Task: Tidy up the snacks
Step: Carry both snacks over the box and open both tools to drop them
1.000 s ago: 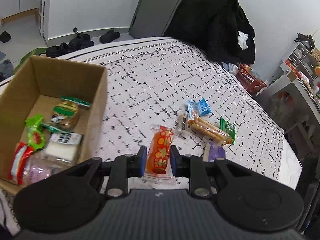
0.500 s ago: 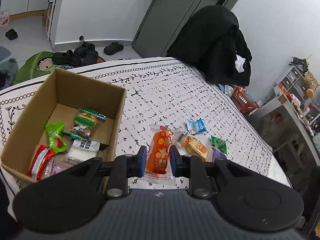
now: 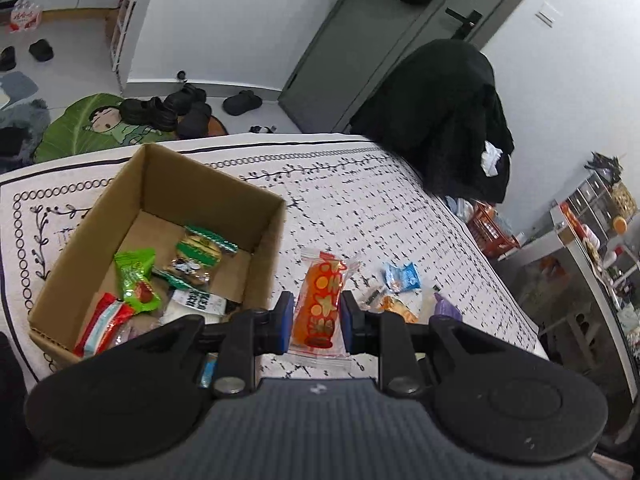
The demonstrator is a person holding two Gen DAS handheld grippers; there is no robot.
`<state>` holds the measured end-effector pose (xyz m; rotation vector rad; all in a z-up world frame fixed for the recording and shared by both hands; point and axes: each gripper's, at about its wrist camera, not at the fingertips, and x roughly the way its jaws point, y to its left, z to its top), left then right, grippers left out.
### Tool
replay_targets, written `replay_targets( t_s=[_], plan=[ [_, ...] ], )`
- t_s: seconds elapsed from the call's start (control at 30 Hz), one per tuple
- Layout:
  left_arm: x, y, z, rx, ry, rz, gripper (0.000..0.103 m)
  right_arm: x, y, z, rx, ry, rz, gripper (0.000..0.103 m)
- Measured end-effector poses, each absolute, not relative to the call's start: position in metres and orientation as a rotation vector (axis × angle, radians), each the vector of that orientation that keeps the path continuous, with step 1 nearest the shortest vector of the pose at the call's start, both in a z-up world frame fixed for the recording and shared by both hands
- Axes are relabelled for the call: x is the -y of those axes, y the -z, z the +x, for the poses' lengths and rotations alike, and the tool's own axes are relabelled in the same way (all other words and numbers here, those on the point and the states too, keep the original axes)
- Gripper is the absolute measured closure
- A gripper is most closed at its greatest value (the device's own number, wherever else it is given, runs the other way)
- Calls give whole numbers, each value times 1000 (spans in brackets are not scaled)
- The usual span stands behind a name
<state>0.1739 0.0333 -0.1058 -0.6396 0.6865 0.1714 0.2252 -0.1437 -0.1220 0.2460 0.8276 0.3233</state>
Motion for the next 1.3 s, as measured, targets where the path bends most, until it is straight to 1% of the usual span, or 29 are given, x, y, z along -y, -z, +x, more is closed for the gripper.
replay_targets(
  t_s=[0.37, 0.6, 0.9, 0.93, 1.0, 1.07, 1.3],
  plan=[
    [-76, 116, 172, -700, -257, -734, 80, 89, 111, 226, -823, -398, 208, 70],
    [-108, 116, 166, -673, -312, -799, 80, 53, 109, 227, -836, -463, 173, 70],
    [-138, 121, 167, -662, -340, -870, 80, 17, 122, 236, -884, -525, 149, 70],
    [-141, 122, 167, -662, -344, -875, 80, 14, 123, 237, -888, -532, 145, 69],
    [-148, 125, 167, -664, -357, -887, 80, 9, 125, 238, -881, -531, 134, 63],
    [-153, 128, 167, -666, -369, -895, 80, 8, 125, 239, -860, -512, 129, 46],
    [-159, 139, 173, -699, -366, -926, 79, 18, 133, 251, -875, -497, 179, 45]
  ],
)
